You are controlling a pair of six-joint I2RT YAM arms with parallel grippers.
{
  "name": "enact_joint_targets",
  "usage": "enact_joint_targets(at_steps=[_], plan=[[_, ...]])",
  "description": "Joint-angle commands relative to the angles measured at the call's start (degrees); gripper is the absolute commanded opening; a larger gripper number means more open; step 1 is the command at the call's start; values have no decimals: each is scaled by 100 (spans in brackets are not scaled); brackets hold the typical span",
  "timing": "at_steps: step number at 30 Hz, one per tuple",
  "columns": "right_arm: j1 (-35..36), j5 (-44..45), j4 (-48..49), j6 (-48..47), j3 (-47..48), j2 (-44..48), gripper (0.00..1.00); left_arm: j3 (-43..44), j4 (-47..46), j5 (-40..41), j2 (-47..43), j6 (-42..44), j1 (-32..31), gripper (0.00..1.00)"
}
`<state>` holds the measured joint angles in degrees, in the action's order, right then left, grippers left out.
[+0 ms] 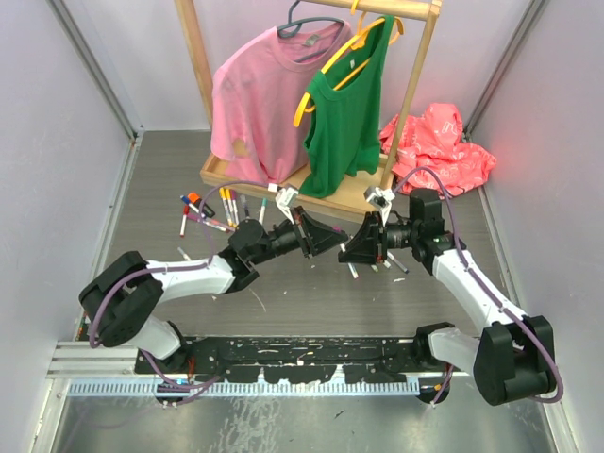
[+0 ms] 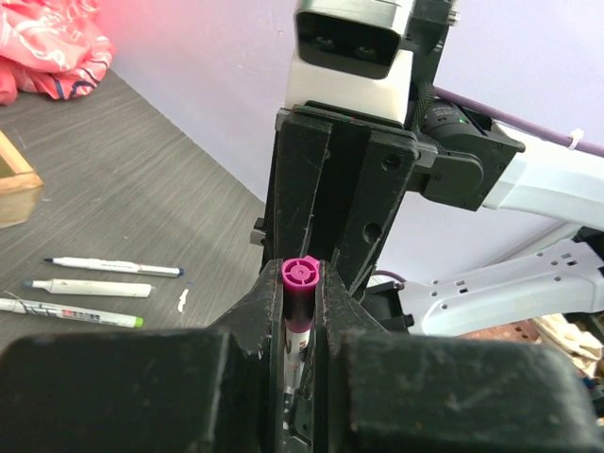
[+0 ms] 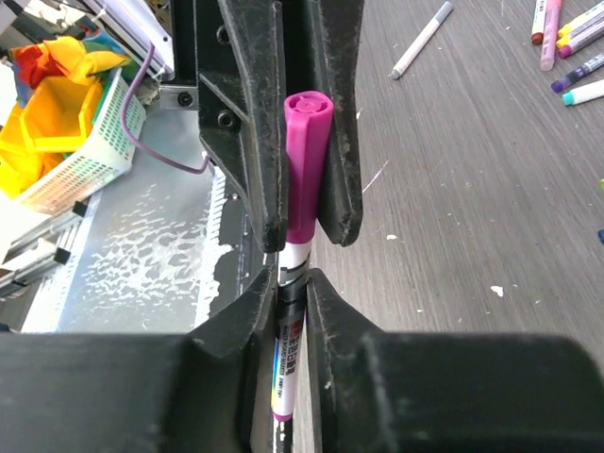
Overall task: Open the pen caps
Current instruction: Open the pen cap from the pen.
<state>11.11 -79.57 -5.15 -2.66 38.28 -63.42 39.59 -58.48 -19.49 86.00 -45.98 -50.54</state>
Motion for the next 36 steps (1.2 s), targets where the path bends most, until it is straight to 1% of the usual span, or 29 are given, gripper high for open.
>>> enact_joint_targets(at_steps=[1,2,3,4,7,9,14,16,20,22,24,26,30,33,36], plan=[[61,78,-1,-165,200,-39,14,-12,-472,266,-245,245,23,0],[77,78,-17,-176,204,-51,7,-27,-511,359,-274,315,27,0],[93,78,-99,-220,224,-75,2,-38,-519,473,-335,433,20,0],[110,94,-216,-306,259,-102,1,-39,-493,627,-417,577,33,0],[183,176,-611,-624,370,-206,1,-17,-329,1220,-753,956,175,0],[267,247,-849,-824,445,-295,1,47,-310,1436,-950,1063,424,0],[425,369,-1400,-1268,638,-543,1,265,-685,1443,-1116,673,1244,0],[448,462,-1560,-1413,698,-619,1,312,-788,1449,-1209,630,1391,0],[455,834,-1846,-1706,836,-677,1,315,-454,1301,-1519,742,1509,0],[456,1336,-2152,-2042,992,-666,1,170,-278,1191,-1664,741,1532,0],[416,2180,-2388,-2296,1151,-606,1,-83,-95,1118,-1826,719,1542,0],[232,3145,-2423,-2449,1225,-491,1,-412,86,1114,-1986,656,1548,0],[-240,4662,-2576,-2836,1308,-321,1,-1153,338,1034,-2200,372,1569,0],[-446,5564,-2632,-3074,1200,-314,1,-1488,343,868,-2136,76,1565,0],[-699,6186,-2653,-3169,1087,-495,1,-1649,336,681,-1976,-222,1565,0]])
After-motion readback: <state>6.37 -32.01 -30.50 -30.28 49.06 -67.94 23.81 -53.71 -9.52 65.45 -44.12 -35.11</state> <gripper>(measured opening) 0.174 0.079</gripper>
